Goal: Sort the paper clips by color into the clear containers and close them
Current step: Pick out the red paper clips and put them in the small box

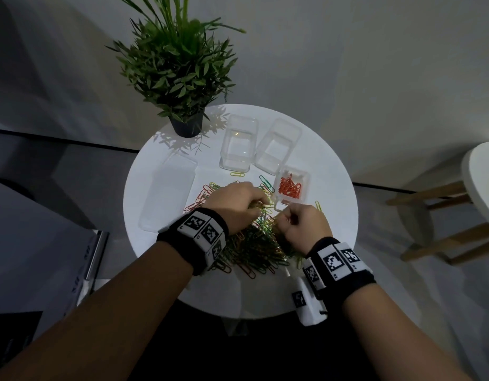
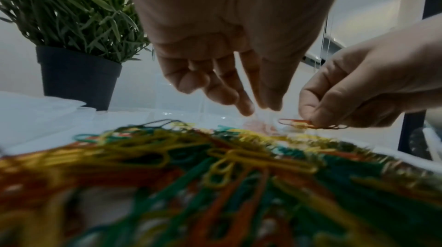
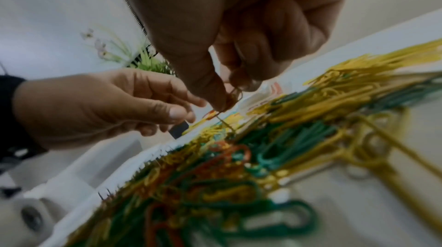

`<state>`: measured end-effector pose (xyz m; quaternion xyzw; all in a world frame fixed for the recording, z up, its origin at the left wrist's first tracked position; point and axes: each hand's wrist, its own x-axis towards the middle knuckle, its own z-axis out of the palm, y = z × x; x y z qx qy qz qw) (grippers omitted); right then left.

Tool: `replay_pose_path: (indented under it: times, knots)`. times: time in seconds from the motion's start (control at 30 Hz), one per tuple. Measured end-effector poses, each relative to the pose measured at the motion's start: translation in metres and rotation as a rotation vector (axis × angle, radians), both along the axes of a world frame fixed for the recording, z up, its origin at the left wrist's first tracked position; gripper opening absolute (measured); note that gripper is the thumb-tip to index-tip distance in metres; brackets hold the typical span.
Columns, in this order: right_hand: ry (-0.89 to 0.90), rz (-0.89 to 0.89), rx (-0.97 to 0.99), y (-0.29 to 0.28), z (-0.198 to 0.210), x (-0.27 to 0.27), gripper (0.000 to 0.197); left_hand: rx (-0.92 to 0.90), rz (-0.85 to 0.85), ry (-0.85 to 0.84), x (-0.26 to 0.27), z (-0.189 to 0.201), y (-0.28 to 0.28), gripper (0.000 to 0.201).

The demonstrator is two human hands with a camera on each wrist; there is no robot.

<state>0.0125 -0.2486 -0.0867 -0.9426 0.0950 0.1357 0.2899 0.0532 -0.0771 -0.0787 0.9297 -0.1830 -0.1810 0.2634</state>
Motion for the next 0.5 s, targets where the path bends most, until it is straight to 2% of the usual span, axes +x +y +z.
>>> replay_pose_path:
  times: [0.1, 0.23, 0.33, 0.43, 0.5]
  knots:
    - [-0.040, -0.022, 0.123, -0.003, 0.004, 0.001, 0.016, -0.070, -0.023, 0.084, 0.001, 0.003, -0.008, 0.033]
    - [-0.076, -0.005, 0.118, -0.004, 0.005, 0.000, 0.024, -0.107, -0.007, 0.116, 0.004, 0.002, -0.011, 0.012]
    - [-0.073, -0.008, 0.115, -0.008, 0.003, -0.003, 0.024, -0.189, 0.045, 0.124, 0.004, 0.001, -0.010, 0.018]
    - [-0.087, 0.030, 0.060, -0.012, 0.005, -0.007, 0.014, -0.219, 0.074, 0.118, 0.004, 0.002, -0.007, 0.021]
    - [-0.119, 0.030, 0.092, -0.013, 0.007, -0.007, 0.021, -0.227, 0.070, 0.105, 0.005, 0.003, -0.009, 0.021]
